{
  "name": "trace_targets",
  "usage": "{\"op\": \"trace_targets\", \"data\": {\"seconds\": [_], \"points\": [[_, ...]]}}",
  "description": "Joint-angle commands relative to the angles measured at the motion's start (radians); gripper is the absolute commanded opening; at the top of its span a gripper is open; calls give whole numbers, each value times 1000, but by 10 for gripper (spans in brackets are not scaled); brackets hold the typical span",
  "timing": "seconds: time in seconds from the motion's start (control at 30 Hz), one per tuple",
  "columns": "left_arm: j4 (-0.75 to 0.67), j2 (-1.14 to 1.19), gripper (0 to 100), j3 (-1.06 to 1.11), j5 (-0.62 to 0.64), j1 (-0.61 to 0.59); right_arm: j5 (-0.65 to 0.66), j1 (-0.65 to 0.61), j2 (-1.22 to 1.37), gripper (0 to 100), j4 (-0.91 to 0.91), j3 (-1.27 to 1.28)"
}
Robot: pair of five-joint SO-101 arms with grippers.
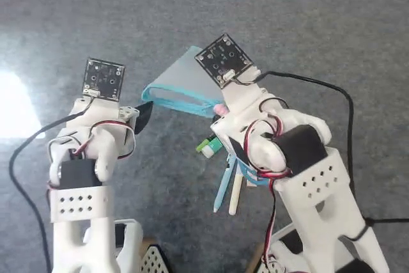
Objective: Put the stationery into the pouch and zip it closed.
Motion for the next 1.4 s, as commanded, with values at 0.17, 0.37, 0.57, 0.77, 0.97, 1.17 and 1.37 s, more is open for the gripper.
{"op": "trace_targets", "data": {"seconds": [0.17, 0.37, 0.57, 0.77, 0.97, 1.17, 1.37], "points": [[69, -29, 319, -56, 17, 11, 9, 5, -33, 7, -94, 87], [41, -32, 319, 19, 23, 77, 6, 4, -44, 7, -94, 84], [-87, -26, 318, 113, 35, 77, 3, 2, -44, 7, -27, -9], [-138, -25, 241, 124, 32, 81, 11, 2, -44, 7, 28, -34], [-258, -25, 126, 228, 15, 144, 28, -13, -45, 7, 58, -34], [-276, -25, 220, 246, 21, 153, 55, -85, -74, 8, 101, -34], [-276, -25, 107, 249, 15, 209, 71, -85, -185, 8, 107, 12]]}}
